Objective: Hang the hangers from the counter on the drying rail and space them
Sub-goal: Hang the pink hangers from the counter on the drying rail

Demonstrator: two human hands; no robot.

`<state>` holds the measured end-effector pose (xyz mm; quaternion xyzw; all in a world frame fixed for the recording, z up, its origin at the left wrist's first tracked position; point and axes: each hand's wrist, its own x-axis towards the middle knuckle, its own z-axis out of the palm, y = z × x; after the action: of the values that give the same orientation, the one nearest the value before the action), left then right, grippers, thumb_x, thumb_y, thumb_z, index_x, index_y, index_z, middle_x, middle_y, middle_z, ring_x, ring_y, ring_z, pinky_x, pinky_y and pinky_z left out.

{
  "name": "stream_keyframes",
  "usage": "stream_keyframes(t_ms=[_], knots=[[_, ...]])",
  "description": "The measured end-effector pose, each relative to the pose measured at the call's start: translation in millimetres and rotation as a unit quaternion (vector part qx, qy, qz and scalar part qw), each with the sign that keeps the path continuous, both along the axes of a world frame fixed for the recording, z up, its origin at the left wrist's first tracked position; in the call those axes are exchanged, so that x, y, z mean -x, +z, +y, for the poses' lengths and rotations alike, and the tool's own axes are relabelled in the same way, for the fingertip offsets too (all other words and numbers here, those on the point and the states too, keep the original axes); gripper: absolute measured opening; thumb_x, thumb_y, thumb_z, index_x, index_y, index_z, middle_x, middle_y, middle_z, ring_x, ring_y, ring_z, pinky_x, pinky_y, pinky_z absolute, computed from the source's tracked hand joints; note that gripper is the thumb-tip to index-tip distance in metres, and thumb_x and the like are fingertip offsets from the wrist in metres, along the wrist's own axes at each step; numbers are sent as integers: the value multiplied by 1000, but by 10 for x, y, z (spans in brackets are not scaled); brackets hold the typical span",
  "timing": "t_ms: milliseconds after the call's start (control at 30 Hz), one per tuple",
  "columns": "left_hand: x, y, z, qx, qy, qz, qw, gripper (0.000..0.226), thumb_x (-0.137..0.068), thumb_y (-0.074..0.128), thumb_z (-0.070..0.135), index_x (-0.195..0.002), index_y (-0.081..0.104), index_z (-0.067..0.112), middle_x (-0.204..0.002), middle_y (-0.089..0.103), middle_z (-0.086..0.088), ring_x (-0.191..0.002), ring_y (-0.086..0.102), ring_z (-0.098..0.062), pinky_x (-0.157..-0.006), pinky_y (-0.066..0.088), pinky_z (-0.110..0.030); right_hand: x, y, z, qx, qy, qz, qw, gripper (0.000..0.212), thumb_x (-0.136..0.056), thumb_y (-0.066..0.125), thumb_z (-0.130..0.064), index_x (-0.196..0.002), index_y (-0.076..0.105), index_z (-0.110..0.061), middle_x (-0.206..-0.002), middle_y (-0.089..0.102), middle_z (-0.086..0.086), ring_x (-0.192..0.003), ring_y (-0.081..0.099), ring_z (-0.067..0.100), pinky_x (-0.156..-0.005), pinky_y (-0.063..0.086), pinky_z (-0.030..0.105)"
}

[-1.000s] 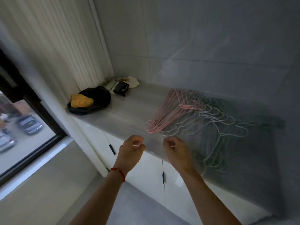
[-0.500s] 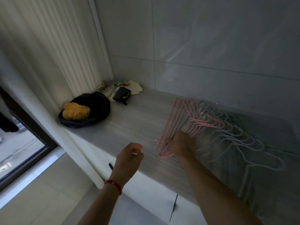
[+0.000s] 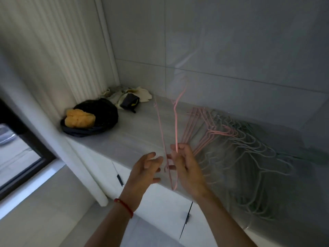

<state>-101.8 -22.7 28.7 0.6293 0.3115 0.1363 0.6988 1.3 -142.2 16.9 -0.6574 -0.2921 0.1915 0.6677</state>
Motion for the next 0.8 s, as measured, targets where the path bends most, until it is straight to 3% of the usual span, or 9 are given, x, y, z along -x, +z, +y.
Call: stream_keyframes(t_ms=[67, 133, 200, 267, 367, 433, 500, 633, 800], knots=[[187, 91, -230, 61, -9, -5, 998, 53, -86, 64, 54, -126, 64, 20, -115, 76, -2, -107, 73, -22, -92, 60, -47, 322, 29, -89, 16, 69, 2, 998, 20, -101, 49, -32, -119, 52, -25, -110, 71, -7, -98, 73, 17, -78, 63, 40], [425, 148, -477, 71, 17, 3, 997, 38, -97, 58, 47, -117, 72, 18, -110, 78, -1, -105, 74, -22, -90, 61, -46, 621, -79, -174, 30, 99, -30, 994, 26, -98, 49, -44, -122, 52, -36, -121, 64, -18, -109, 68, 8, -86, 62, 39], [739, 138, -758, 90, 92, 2, 992, 30, -100, 56, 36, -109, 76, 16, -110, 77, -4, -103, 74, -26, -88, 60, -47, 971, -222, -324, 41, 137, -100, 985, 29, -98, 50, -51, -126, 50, -42, -131, 54, -22, -121, 56, -1, -98, 55, 33], [1154, 52, -1056, 105, 179, -7, 978, 28, -99, 57, 31, -99, 78, 13, -105, 77, -8, -91, 74, -26, -83, 57, -45, 1340, -359, -498, 48, 199, -142, 968, 34, -96, 55, -43, -128, 47, -48, -133, 49, -20, -121, 50, -6, -101, 52, 27], [1919, -67, -1535, 99, 301, 8, 948, 32, -96, 59, 38, -103, 75, 10, -105, 75, -13, -85, 67, -23, -71, 53, -34, 1918, -460, -842, 46, 327, -166, 929, 35, -93, 49, -56, -123, 39, -71, -141, 36, -32, -130, 42, -8, -107, 44, 18], [2489, -88, -1882, 93, 364, 33, 926, 33, -97, 59, 40, -104, 76, 13, -103, 77, -6, -82, 63, -20, -61, 50, -28, 2271, -497, -1067, 43, 381, -168, 908, 40, -89, 43, -69, -128, 45, -61, -149, 36, -25, -136, 41, -2, -111, 41, 26], [3038, -51, -2238, 94, 410, 45, 906, 33, -98, 59, 39, -107, 74, 11, -106, 78, -3, -79, 63, -21, -56, 48, -27, 2591, -458, -1249, 36, 409, -148, 900, 53, -84, 43, -74, -129, 52, -47, -145, 43, -22, -129, 47, -2, -107, 47, 26], [3998, 9, -2918, 91, 501, 71, 858, 35, -98, 61, 31, -112, 69, 1, -111, 77, -9, -72, 65, -25, -48, 47, -28, 3265, -310, -1502, 18, 485, -124, 865, 39, -87, 53, -54, -125, 50, -45, -131, 51, -27, -114, 54, -7, -85, 49, 5], [4999, 116, -3796, 94, 584, 55, 804, 43, -103, 49, 40, -118, 69, 5, -110, 78, -9, -78, 69, -32, -51, 51, -32, 4180, -190, -1857, 12, 569, -97, 817, 31, -88, 53, -45, -119, 51, -46, -122, 57, -30, -109, 58, -6, -84, 53, 13]])
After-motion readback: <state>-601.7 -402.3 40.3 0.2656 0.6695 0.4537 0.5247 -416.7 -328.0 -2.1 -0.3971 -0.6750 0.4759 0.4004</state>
